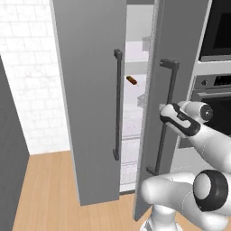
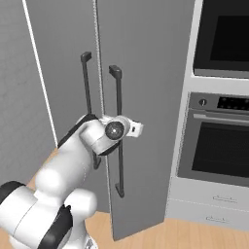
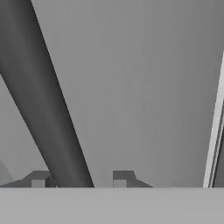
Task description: Take the strawberry from the fridge and place it on top of the pancake, located on the dining counter.
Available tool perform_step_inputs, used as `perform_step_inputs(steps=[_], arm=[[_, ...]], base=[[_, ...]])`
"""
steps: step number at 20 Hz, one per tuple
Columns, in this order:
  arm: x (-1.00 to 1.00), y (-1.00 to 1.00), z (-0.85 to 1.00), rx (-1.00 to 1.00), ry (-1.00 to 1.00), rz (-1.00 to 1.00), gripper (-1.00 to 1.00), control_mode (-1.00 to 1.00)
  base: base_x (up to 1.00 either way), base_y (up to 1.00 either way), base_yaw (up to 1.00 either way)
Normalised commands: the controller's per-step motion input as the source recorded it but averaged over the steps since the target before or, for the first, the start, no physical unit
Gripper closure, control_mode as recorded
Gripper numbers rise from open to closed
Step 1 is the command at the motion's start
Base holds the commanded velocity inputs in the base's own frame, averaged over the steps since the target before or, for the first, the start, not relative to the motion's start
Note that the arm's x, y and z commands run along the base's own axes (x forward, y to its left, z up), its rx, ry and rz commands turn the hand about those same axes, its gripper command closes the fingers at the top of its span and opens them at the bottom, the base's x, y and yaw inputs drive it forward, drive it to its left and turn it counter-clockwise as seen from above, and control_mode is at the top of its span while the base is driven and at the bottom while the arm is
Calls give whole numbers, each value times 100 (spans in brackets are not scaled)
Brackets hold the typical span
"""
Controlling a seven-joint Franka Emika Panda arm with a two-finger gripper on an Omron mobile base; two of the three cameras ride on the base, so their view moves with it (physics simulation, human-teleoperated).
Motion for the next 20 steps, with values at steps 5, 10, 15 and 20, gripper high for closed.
perform_step_inputs(steps=[5, 10, 15, 20], arm=[[-53, -100, 0, 0, 0, 0, 100, -100], [-52, -100, 0, 0, 0, 0, 100, -100], [-31, -100, -14, 1, -12, 0, 100, -100], [-16, -100, -28, 1, -15, -2, 100, -100]], base=[[0, 0, 0], [0, 0, 0], [0, 0, 0], [0, 0, 0]])
